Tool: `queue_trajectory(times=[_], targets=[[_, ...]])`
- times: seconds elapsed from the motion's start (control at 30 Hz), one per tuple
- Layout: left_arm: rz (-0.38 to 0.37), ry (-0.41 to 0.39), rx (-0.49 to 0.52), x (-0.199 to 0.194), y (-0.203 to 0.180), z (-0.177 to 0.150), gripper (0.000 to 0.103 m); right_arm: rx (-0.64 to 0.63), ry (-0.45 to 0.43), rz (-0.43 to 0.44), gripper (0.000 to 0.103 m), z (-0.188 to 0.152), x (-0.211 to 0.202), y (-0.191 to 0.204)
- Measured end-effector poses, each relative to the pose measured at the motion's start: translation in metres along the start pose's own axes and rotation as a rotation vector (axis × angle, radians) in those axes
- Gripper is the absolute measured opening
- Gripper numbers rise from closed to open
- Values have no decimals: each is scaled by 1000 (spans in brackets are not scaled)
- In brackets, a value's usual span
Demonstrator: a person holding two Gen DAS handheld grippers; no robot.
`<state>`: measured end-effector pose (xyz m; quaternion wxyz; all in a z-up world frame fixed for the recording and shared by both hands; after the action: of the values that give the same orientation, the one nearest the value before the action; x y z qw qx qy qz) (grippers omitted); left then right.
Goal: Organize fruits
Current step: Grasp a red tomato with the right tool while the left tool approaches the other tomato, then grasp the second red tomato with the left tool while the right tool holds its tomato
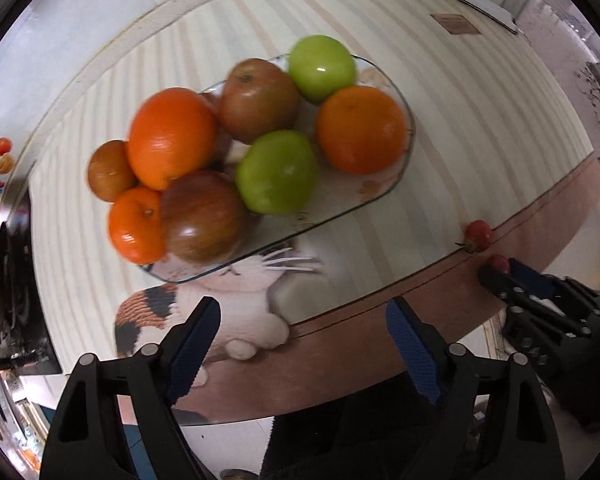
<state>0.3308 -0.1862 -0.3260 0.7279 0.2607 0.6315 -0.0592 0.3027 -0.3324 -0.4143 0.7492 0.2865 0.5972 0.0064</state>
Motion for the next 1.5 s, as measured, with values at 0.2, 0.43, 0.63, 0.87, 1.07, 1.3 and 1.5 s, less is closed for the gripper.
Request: queue_trajectory(times=[0.2,0.43,0.63,0.87,1.07,1.3,1.5], targets=[[-74,-9,33,-3,-21,7,80,-23,-59,-8,30,-2,-6,-5],[-304,2,116,-4,-70,22,80,71,-138,-15,30,11,-38,-45],[-411,41,116,11,-97,33,71,120,-164,-29,30,8,-52,-83],[-437,44,148,22,-116,39,67,161,-182,-17,30,15,-52,-93],[-394,0,191,18,-129,45,48,167,-181,-11,30,14,-51,-93],[-332,-35,202,18,-127,43,24,149,-173,-9,30,13,-49,-88],[-328,-45,166,17,-116,36,23,124,-174,0,30,18,-50,-78]])
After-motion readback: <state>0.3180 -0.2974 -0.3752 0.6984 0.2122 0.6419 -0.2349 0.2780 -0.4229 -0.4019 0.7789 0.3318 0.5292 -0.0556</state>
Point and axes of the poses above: each gripper's, at about its wrist camera, not at the fingertips, and x roughly the way its jaws point, y to its left, z to its top, the point moved 4 cm from there along x, roughly the way its jaws point, and after that the axes turned 13 degrees about z, right-handed, at the moved point
